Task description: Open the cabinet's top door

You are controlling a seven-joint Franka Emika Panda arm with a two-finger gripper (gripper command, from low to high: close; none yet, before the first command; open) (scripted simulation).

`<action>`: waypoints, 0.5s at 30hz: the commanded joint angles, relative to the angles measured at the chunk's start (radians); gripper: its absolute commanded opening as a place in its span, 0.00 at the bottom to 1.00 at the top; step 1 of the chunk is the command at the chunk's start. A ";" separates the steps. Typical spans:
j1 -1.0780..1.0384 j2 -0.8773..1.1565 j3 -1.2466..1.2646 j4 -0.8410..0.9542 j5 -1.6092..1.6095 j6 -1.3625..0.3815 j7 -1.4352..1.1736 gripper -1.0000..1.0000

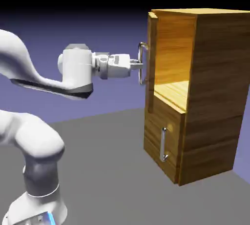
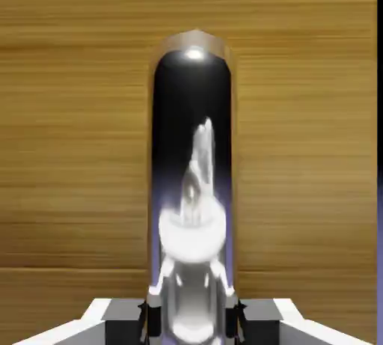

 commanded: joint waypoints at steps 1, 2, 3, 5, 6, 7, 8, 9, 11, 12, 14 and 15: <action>0.004 -0.002 0.031 -0.001 0.045 -0.036 -0.011 0.00; 0.008 -0.002 0.064 0.000 0.089 -0.072 -0.020 0.00; 0.012 0.001 0.097 0.002 0.132 -0.109 -0.028 0.00; 0.019 0.013 0.166 0.014 0.219 -0.190 -0.039 0.00; 0.022 0.023 0.202 0.024 0.262 -0.234 -0.043 0.00; 0.023 0.036 0.238 0.036 0.304 -0.277 -0.045 0.00; 0.022 0.051 0.274 0.051 0.345 -0.321 -0.046 0.00; 0.020 0.068 0.309 0.067 0.383 -0.364 -0.046 0.00; 0.010 0.107 0.379 0.106 0.454 -0.451 -0.043 0.00; 0.002 0.129 0.414 0.128 0.487 -0.494 -0.039 0.00; -0.020 0.177 0.482 0.177 0.547 -0.581 -0.031 0.00; -0.034 0.203 0.516 0.205 0.574 -0.625 -0.026 0.00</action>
